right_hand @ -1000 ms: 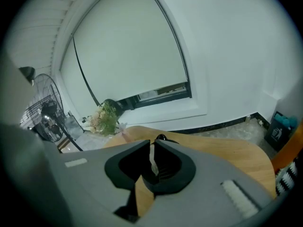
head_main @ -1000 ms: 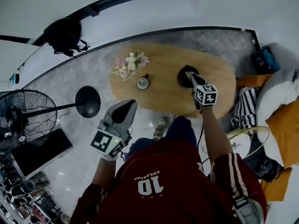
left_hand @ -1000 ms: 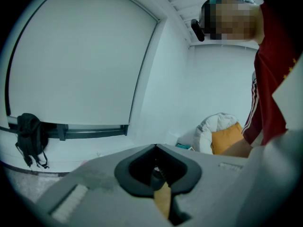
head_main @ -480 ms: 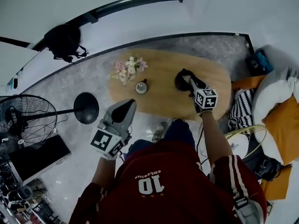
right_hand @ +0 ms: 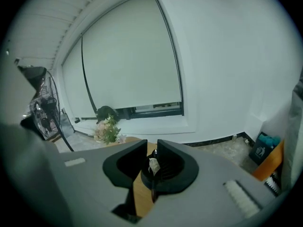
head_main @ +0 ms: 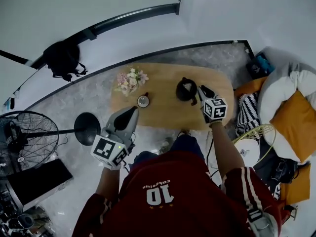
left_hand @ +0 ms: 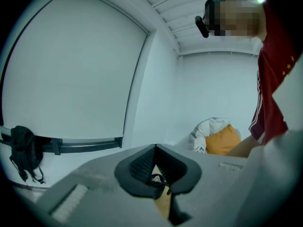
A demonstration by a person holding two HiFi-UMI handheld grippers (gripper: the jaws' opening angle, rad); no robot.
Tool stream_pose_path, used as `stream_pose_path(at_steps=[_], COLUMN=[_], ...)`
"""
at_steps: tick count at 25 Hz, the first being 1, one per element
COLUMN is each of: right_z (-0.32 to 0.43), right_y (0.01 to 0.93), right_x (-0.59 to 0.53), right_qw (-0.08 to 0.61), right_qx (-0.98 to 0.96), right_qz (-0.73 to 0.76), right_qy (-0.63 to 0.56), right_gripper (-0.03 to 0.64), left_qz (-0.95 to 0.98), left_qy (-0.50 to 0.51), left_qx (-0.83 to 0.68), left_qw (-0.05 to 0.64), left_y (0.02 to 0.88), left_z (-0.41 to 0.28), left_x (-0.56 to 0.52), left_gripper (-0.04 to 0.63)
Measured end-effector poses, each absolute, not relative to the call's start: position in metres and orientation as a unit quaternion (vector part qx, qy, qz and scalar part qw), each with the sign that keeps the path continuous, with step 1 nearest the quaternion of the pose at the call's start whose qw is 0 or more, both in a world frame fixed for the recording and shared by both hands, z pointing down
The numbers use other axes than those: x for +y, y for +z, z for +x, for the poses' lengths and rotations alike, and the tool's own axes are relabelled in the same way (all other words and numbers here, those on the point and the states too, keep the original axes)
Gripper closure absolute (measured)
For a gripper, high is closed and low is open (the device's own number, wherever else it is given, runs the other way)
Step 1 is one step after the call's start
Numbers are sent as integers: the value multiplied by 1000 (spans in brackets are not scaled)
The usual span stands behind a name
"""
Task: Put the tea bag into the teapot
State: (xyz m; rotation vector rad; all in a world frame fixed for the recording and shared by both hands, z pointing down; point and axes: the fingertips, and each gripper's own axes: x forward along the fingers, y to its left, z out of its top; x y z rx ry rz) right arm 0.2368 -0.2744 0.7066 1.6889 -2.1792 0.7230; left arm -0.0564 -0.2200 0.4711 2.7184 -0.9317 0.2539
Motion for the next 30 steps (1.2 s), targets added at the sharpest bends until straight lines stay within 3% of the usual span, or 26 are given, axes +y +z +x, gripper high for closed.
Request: stream_pose_path(at_steps=[13,30], right_z=[245,224], right_y=[606,457], right_x=[-211,-99], right_qw=[118,44], right_qx=[-740,-720], right_qz=[639,690], right_qy=[177,55], right_gripper=[552,552], left_qz=[954,977], left_qy=[65,28], left_qx=[-274,-192], left_qw=[102,86], left_y=[449,425], left_z=[-56,13], left_x=[-199,-188], left_gripper=[594,594])
